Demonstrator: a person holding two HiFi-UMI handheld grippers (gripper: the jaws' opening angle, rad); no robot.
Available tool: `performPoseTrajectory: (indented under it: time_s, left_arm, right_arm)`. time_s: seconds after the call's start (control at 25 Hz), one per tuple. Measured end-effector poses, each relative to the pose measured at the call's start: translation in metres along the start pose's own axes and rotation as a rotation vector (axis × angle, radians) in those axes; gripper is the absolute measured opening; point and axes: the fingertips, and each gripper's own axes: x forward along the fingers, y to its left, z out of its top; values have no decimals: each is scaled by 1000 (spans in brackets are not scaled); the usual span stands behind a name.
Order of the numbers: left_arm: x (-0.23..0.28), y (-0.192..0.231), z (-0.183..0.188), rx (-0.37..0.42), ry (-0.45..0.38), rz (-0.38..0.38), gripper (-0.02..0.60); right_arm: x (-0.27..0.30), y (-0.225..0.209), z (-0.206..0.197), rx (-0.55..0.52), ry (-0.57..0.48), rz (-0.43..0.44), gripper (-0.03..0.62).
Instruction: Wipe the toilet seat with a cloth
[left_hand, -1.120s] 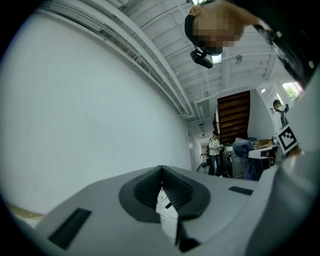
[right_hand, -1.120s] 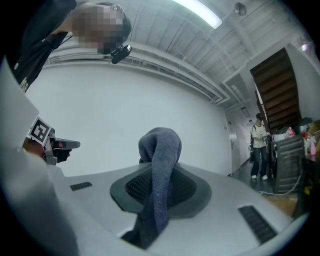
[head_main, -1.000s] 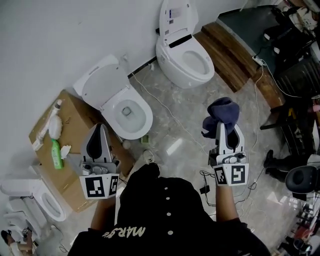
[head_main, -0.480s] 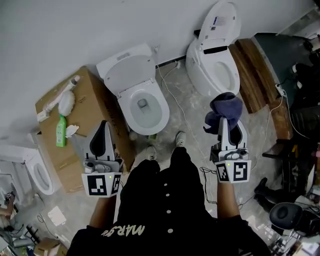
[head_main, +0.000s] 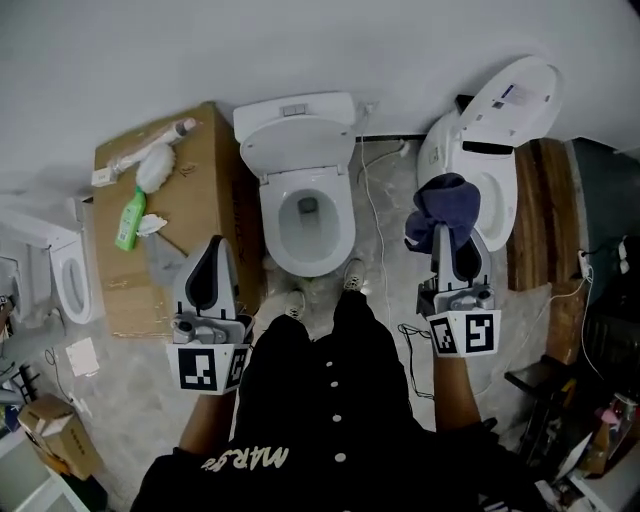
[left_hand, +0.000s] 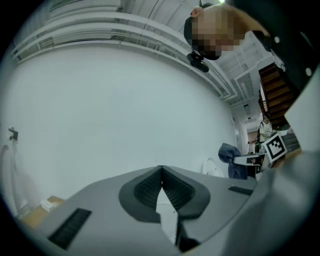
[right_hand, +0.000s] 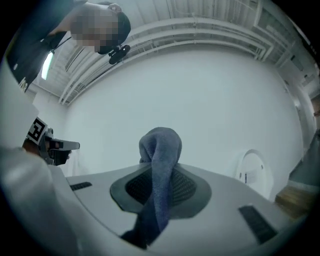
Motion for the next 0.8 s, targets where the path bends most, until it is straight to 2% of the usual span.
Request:
performPoseTrajectory:
  time_s: [0.2,0.36,0.64,0.8]
  left_arm:
    - [18,-12,-11,11,46,107,11]
    - [27,-16,-20,1,71,170,9]
    - [35,-17,-36,-32,93,229,11]
    - [32,-12,-52,-58,117,255,11]
  right_arm:
    - [47,-19,-20,4,61,135,72]
    - [74,-19,-34,-47,97,230,72]
    - [108,-6,-70,-103,168,360,72]
    - [124,14,-95,-193,199,458,71]
